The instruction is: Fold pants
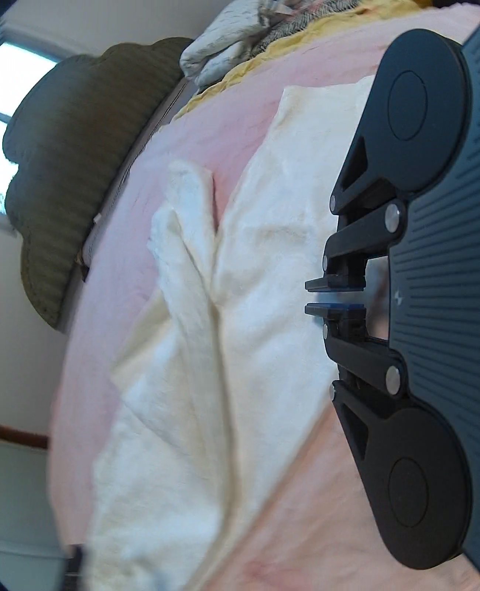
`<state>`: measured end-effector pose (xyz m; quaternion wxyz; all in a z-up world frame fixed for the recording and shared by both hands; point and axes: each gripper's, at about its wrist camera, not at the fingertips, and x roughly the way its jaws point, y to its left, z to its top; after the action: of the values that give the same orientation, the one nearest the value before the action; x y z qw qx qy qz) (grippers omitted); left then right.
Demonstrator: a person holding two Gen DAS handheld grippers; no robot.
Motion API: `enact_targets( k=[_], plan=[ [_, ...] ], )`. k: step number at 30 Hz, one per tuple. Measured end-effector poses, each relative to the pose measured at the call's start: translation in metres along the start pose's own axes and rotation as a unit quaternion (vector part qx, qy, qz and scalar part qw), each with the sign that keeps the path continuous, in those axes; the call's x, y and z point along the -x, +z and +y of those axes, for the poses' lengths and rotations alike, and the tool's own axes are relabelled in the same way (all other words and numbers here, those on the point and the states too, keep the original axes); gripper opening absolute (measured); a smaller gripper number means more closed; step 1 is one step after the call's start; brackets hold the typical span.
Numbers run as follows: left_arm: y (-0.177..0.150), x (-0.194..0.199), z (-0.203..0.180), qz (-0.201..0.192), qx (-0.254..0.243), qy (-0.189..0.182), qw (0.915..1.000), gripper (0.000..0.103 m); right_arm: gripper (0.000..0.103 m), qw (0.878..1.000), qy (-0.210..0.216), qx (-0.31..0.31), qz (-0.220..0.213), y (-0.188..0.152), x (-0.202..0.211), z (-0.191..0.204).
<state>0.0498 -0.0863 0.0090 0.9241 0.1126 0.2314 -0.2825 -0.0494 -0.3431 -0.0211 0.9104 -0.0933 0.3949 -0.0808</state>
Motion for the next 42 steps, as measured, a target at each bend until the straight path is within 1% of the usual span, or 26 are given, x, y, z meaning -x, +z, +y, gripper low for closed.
enact_targets(
  k=[2,4,6,8,9,10,11,12,15,17,18,19,20,21,22,24,26,28,32,35,36,37,39,40,41,42],
  plan=[
    [-0.006,-0.018,-0.025,0.004,-0.032,-0.027,0.9991,0.073,0.005,0.999,-0.017,-0.026,-0.035,0.021,0.001,-0.011],
    [-0.019,-0.033,-0.042,0.015,-0.051,-0.044,0.9976,0.073,0.006,0.996,-0.032,-0.049,-0.064,0.046,-0.005,-0.025],
    [-0.037,-0.041,-0.050,0.029,-0.058,-0.058,0.9962,0.073,0.008,0.994,-0.040,-0.067,-0.077,0.075,-0.023,-0.039],
    [-0.047,-0.047,-0.055,0.040,-0.057,-0.063,0.9956,0.073,0.019,0.994,-0.037,-0.074,-0.076,0.102,-0.046,-0.046],
    [-0.051,-0.047,-0.053,0.039,-0.055,-0.063,0.9957,0.074,0.032,0.994,-0.035,-0.075,-0.073,0.114,-0.060,-0.047],
    [-0.051,-0.047,-0.050,0.039,-0.048,-0.067,0.9958,0.074,0.048,0.995,-0.034,-0.072,-0.066,0.125,-0.075,-0.048],
    [-0.052,-0.048,-0.045,0.042,-0.037,-0.074,0.9957,0.075,0.055,0.996,-0.036,-0.065,-0.056,0.134,-0.092,-0.046],
    [-0.053,-0.050,-0.041,0.046,-0.025,-0.079,0.9955,0.077,0.059,0.996,-0.044,-0.054,-0.047,0.142,-0.108,-0.043],
    [-0.051,-0.054,-0.029,0.054,0.011,-0.094,0.9940,0.080,0.058,0.998,-0.063,-0.019,0.003,0.157,-0.155,-0.034],
    [-0.052,-0.052,-0.027,0.053,0.015,-0.099,0.9935,0.081,0.057,0.997,-0.065,-0.009,0.039,0.158,-0.182,-0.034],
    [-0.052,-0.052,-0.027,0.054,0.013,-0.099,0.9936,0.082,0.057,0.996,-0.070,-0.005,0.052,0.159,-0.191,-0.036],
    [-0.052,-0.050,-0.029,0.053,0.010,-0.096,0.9939,0.083,0.054,0.996,-0.074,-0.006,0.059,0.159,-0.199,-0.039],
    [-0.052,-0.050,-0.029,0.054,0.008,-0.094,0.9941,0.084,0.045,0.996,-0.069,-0.018,0.059,0.160,-0.201,-0.044],
    [-0.052,-0.049,-0.029,0.053,0.008,-0.092,0.9943,0.085,0.019,0.995,-0.065,-0.035,0.061,0.161,-0.202,-0.050],
    [-0.052,-0.049,-0.029,0.052,0.010,-0.093,0.9942,0.085,0.011,0.995,-0.059,-0.061,0.053,0.162,-0.198,-0.057],
    [-0.051,-0.048,-0.027,0.050,0.016,-0.097,0.9939,0.085,0.008,0.993,-0.045,-0.109,0.025,0.158,-0.183,-0.071],
    [-0.048,-0.047,-0.026,0.044,0.016,-0.095,0.9943,0.085,0.007,0.988,-0.043,-0.151,-0.004,0.150,-0.165,-0.084],
    [-0.046,-0.042,-0.030,0.031,0.002,-0.096,0.9949,0.085,0.005,0.976,-0.036,-0.211,-0.042,0.134,-0.138,-0.104],
    [-0.040,-0.030,-0.053,0.009,-0.064,-0.097,0.9932,0.085,0.004,0.940,-0.027,-0.323,-0.109,0.094,-0.076,-0.146],
    [-0.036,-0.027,-0.072,0.016,-0.095,-0.147,0.9844,0.085,0.004,0.917,-0.044,-0.372,-0.139,0.053,-0.030,-0.177],
    [-0.036,-0.028,-0.080,0.019,-0.104,-0.162,0.9812,0.085,0.004,0.913,-0.046,-0.381,-0.142,0.041,-0.019,-0.184],
    [-0.036,-0.031,-0.087,0.022,-0.113,-0.163,0.9799,0.085,0.004,0.907,-0.051,-0.393,-0.143,0.026,-0.010,-0.193],
    [-0.037,-0.036,-0.100,0.019,-0.129,-0.152,0.9798,0.085,0.005,0.901,-0.052,-0.409,-0.132,0.004,0.000,-0.205],
    [-0.037,-0.038,-0.104,0.017,-0.133,-0.146,0.9802,0.085,0.005,0.900,-0.039,-0.417,-0.122,-0.004,-0.001,-0.209],
    [-0.036,-0.040,-0.108,0.017,-0.134,-0.144,0.9804,0.085,0.005,0.894,-0.017,-0.432,-0.116,-0.012,-0.005,-0.212],
    [-0.036,-0.042,-0.110,0.019,-0.132,-0.145,0.9803,0.085,0.006,0.884,0.011,-0.453,-0.116,-0.019,-0.010,-0.215]
  ],
)
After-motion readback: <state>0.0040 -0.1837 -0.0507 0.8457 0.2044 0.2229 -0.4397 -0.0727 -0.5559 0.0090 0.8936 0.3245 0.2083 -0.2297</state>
